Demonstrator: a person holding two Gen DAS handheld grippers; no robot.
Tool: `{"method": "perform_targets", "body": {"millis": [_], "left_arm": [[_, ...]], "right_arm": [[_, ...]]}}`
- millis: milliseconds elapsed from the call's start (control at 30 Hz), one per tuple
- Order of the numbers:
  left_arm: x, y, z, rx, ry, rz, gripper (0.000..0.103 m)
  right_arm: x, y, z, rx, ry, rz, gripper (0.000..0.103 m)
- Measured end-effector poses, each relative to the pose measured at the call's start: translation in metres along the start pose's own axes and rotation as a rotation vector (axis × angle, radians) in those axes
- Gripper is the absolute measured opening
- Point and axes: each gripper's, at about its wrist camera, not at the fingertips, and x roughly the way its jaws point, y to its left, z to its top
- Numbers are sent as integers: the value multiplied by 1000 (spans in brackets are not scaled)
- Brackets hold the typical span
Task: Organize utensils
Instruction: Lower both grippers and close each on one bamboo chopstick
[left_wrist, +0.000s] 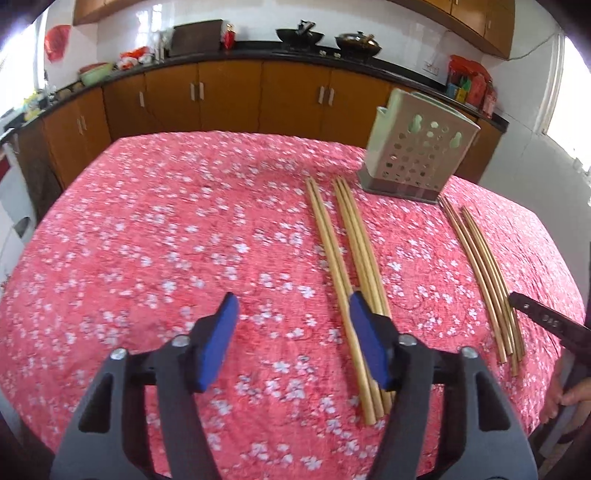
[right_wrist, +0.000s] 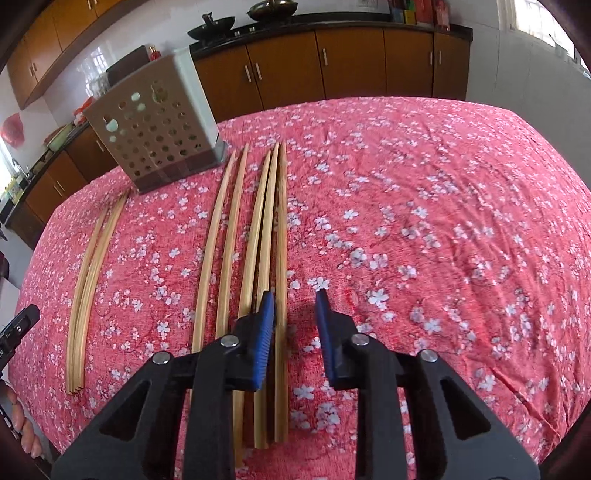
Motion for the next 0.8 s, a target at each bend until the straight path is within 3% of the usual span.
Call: {"method": "perform_targets", "body": {"millis": [133,367,667,700,800], "left_arm": [[13,-10,2,18,31,-45,44],[34,-17,0,21,115,-111,22],[42,-18,-5,38,127,-61,20],[43,-17,-5,36,131,-50,15],[45,-13,-4,41,129,-20,13]], "right_arm": [[4,0,3,-33,-13,-33,9],[8,-10,11,-3,-22,-34,8],[12,-6,12,-19,-33,-52,8],[12,-6,12,-21,-35,-58,8],[12,-7,12,-22,-38,-62,8]]}}
